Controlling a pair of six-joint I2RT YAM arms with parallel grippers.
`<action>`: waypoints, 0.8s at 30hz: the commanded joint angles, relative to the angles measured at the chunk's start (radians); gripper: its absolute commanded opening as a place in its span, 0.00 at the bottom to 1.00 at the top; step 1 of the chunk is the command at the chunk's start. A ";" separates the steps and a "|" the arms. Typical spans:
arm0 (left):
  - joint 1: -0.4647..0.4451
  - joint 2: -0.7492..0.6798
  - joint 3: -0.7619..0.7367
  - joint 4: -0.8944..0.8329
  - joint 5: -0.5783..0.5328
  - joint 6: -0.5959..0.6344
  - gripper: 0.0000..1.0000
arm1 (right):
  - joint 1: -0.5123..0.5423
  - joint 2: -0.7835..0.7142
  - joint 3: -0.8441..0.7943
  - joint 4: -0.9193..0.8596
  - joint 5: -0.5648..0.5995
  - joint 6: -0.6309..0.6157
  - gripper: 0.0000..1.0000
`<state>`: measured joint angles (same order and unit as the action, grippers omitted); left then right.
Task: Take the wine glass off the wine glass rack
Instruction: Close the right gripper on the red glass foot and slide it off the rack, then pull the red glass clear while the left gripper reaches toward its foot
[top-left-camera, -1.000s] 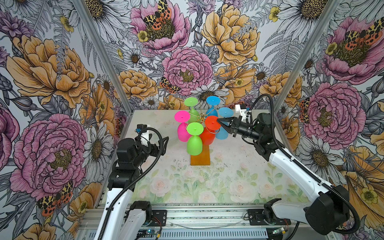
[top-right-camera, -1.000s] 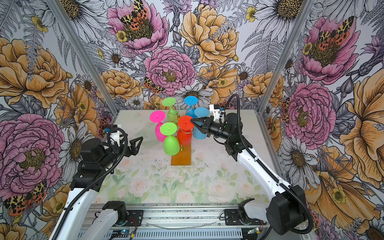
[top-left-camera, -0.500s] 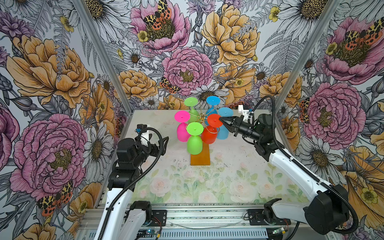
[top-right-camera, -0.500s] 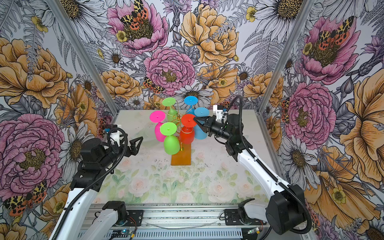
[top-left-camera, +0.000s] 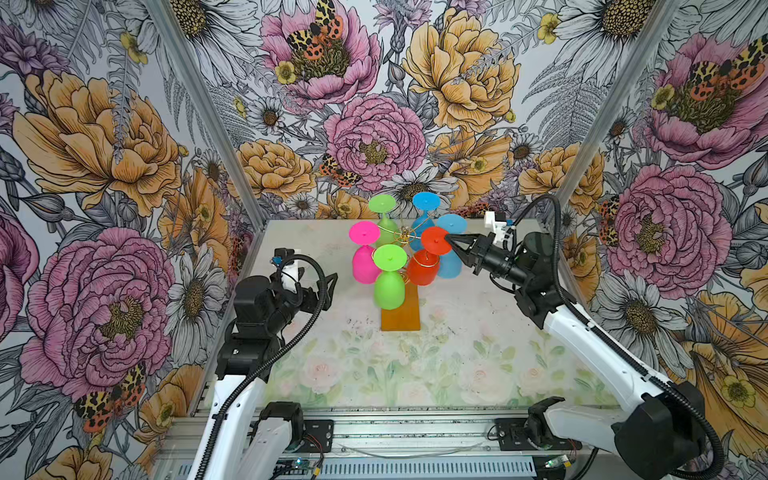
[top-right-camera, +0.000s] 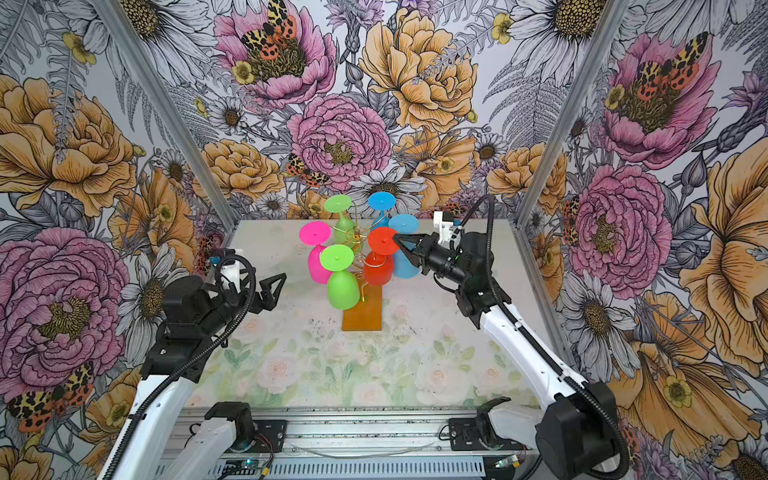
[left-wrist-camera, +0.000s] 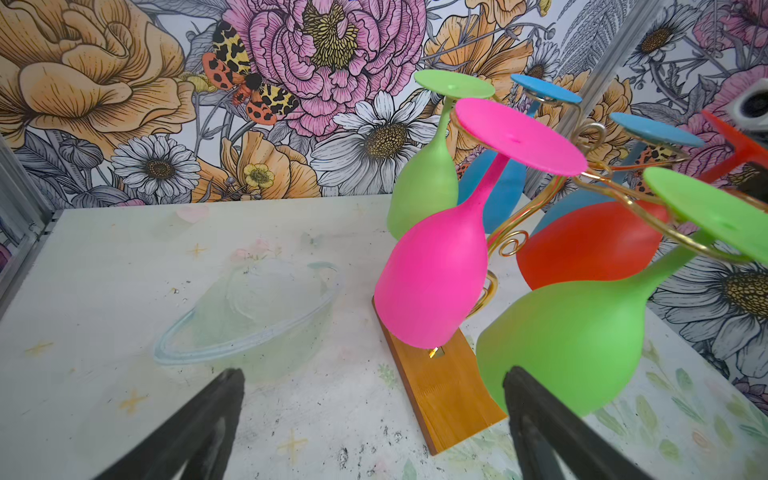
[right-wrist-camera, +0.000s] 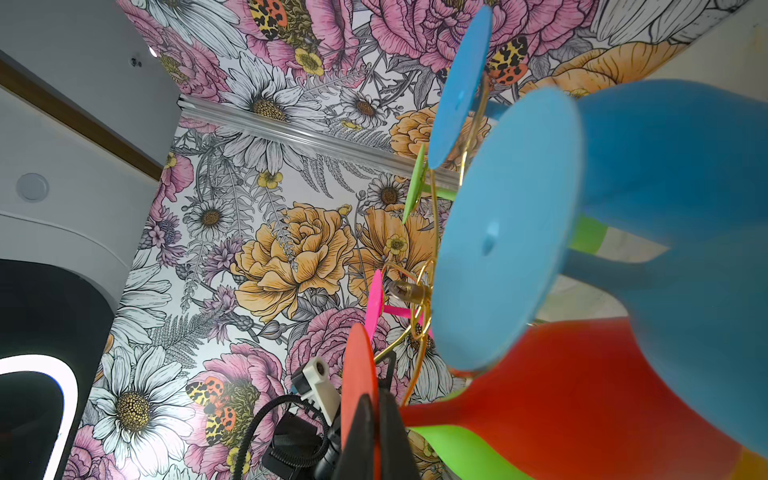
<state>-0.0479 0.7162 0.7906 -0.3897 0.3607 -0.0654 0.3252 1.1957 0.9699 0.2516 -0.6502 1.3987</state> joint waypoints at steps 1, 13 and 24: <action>0.012 0.003 -0.011 0.049 0.030 -0.037 0.99 | -0.008 -0.044 -0.021 0.010 0.007 0.002 0.00; 0.021 0.061 0.044 -0.028 0.030 -0.081 0.99 | -0.025 -0.141 -0.064 -0.073 -0.018 -0.039 0.00; -0.007 0.036 0.144 -0.197 0.140 -0.096 0.99 | -0.033 -0.231 -0.060 -0.298 -0.104 -0.303 0.00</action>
<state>-0.0452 0.7860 0.8928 -0.5228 0.4446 -0.1352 0.3027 1.0012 0.8982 0.0273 -0.7094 1.2270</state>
